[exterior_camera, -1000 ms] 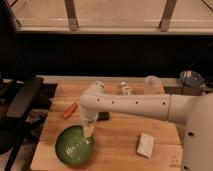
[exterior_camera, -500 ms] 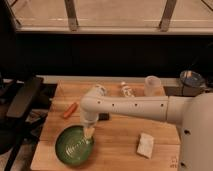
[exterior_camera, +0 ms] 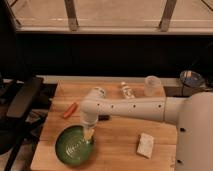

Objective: Pick up the ceramic bowl

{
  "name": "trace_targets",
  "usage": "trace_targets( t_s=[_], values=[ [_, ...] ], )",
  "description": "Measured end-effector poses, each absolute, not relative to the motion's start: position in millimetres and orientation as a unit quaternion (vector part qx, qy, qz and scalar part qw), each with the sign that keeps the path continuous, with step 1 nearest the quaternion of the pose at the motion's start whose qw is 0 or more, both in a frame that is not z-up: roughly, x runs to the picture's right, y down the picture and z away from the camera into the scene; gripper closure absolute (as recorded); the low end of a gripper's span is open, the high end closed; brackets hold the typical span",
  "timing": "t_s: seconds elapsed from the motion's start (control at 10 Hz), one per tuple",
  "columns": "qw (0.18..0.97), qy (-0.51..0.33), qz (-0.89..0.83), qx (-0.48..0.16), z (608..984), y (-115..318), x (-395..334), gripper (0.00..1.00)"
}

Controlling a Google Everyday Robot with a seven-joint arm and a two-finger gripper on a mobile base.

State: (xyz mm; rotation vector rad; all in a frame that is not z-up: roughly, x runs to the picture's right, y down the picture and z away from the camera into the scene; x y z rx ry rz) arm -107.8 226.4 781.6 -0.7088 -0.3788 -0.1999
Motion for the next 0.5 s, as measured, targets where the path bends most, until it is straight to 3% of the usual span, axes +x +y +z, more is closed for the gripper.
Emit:
trace_targets(
  t_s=[0.3,0.5],
  values=[
    [0.915,-0.184,-0.096,-0.345,787.7,230.4,-109.1,0.35],
    [0.915,-0.184,-0.093,-0.346,792.8,232.7,-107.4,0.41]
  ],
)
